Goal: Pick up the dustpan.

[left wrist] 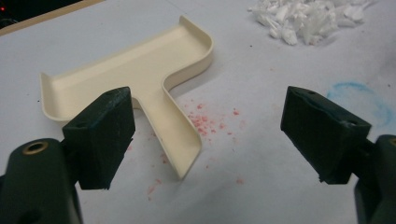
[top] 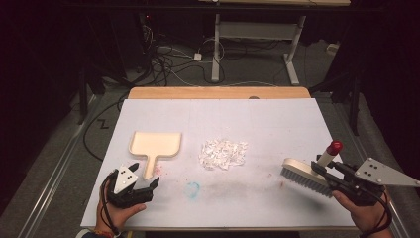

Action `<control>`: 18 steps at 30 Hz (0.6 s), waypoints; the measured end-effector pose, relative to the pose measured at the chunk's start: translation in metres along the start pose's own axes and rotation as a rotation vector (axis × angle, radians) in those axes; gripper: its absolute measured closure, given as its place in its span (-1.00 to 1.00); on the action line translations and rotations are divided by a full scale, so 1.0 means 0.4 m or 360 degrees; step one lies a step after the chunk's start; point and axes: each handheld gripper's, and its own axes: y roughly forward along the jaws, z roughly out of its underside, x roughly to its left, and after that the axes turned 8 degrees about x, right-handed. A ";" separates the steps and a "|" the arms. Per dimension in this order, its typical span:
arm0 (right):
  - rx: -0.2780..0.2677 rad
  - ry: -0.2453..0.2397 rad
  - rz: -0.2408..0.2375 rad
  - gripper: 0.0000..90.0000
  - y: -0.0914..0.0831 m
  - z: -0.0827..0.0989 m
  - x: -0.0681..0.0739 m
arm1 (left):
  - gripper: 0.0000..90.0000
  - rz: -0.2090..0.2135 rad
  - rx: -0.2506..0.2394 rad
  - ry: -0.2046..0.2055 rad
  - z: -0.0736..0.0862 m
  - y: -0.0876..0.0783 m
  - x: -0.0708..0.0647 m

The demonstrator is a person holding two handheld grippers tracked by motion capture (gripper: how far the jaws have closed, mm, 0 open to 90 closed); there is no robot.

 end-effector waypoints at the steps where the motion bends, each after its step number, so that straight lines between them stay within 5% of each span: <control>1: 0.0002 -0.0003 0.0004 0.58 -0.002 0.001 0.000 | -0.63 -0.0004 0.0027 -0.0104 -0.011 -0.004 0.003; 2: 0.0002 -0.0003 0.0004 0.58 -0.002 0.001 0.000 | -0.63 -0.0004 0.0027 -0.0104 -0.011 -0.004 0.003; 3: 0.0000 -0.0002 0.0012 0.58 -0.003 0.003 -0.002 | -0.63 0.0004 0.0083 -0.0211 -0.018 -0.004 0.007; 4: -0.0001 0.0002 0.0015 0.58 -0.003 0.002 -0.002 | -0.63 0.0026 0.0085 -0.0238 -0.017 -0.006 0.007; 8: -0.0004 -0.0005 0.0015 0.58 -0.003 -0.003 0.003 | -0.63 -0.0005 0.0175 -0.0273 -0.019 -0.004 0.004; 13: 0.0011 -0.0016 0.0012 0.58 0.002 -0.004 0.009 | -0.59 0.0001 0.0336 -0.0404 -0.024 0.016 0.016; 14: 0.0013 -0.0016 0.0015 0.58 0.005 -0.004 0.009 | -0.58 -0.0017 0.0419 -0.0464 -0.034 0.034 0.028; 18: 0.0022 -0.0015 0.0014 0.58 0.011 -0.006 0.011 | -0.57 -0.0031 0.0472 -0.0524 -0.052 0.074 0.054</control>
